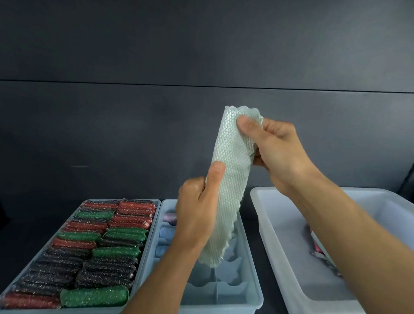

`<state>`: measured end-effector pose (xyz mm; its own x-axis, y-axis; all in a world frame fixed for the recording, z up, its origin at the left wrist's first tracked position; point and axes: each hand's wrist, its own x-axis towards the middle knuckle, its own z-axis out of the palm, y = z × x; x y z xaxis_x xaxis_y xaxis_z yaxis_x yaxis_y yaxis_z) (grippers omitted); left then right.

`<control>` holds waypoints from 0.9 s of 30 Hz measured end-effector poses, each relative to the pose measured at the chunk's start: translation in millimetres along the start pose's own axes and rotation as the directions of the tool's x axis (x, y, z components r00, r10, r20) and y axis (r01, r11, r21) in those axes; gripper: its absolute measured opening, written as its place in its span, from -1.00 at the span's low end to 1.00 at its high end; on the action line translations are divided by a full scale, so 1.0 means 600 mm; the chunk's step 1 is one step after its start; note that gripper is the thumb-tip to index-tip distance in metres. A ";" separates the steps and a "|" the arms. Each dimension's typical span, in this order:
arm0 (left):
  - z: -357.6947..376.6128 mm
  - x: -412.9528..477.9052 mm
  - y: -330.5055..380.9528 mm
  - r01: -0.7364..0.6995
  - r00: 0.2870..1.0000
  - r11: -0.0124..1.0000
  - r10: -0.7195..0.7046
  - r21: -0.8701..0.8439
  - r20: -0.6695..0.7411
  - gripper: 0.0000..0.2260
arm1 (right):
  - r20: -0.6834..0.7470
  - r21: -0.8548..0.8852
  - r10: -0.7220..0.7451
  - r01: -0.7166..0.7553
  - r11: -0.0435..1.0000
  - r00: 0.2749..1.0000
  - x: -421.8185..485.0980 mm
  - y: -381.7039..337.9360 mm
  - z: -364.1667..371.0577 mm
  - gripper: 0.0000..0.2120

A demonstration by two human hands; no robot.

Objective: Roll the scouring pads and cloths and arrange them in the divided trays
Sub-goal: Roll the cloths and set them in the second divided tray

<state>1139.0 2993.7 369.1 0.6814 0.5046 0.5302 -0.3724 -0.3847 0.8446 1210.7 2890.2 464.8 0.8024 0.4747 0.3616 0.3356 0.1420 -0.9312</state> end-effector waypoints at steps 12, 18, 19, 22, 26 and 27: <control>-0.020 0.006 0.026 0.279 0.929 0.952 -0.235 -0.125 0.286 -0.43 | 0.166 0.051 0.107 -0.116 0.992 0.980 0.001 0.011 -0.015 -0.88; -0.028 0.006 -0.011 0.723 0.569 0.691 -0.615 0.026 0.546 -0.58 | 0.124 0.005 0.046 -0.047 0.999 0.991 0.005 0.008 -0.023 -0.84; -0.029 0.009 -0.013 0.778 0.533 0.628 -0.643 -0.020 0.550 -0.60 | 0.148 -0.022 0.015 -0.012 1.000 0.989 -0.002 0.011 -0.024 -0.80; -0.035 0.023 -0.021 0.847 0.507 0.498 -0.657 -0.183 0.559 -0.64 | 0.244 -0.081 -0.093 0.116 0.990 0.965 -0.033 0.031 -0.023 -0.70; -0.047 0.036 -0.023 0.853 0.521 0.368 -0.631 -0.370 0.575 -0.66 | 0.401 -0.170 -0.141 0.225 0.959 0.905 -0.067 0.087 -0.021 -0.89; -0.049 0.039 -0.024 0.851 0.523 0.352 -0.637 -0.390 0.567 -0.64 | 0.422 -0.224 -0.144 0.257 0.940 0.895 -0.072 0.104 -0.022 -0.90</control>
<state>1141.8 3034.1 371.6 0.9506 0.0710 -0.3022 0.2026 0.5954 0.7774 1203.3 2867.2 391.6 0.4618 0.7712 0.4382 0.6321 0.0605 -0.7725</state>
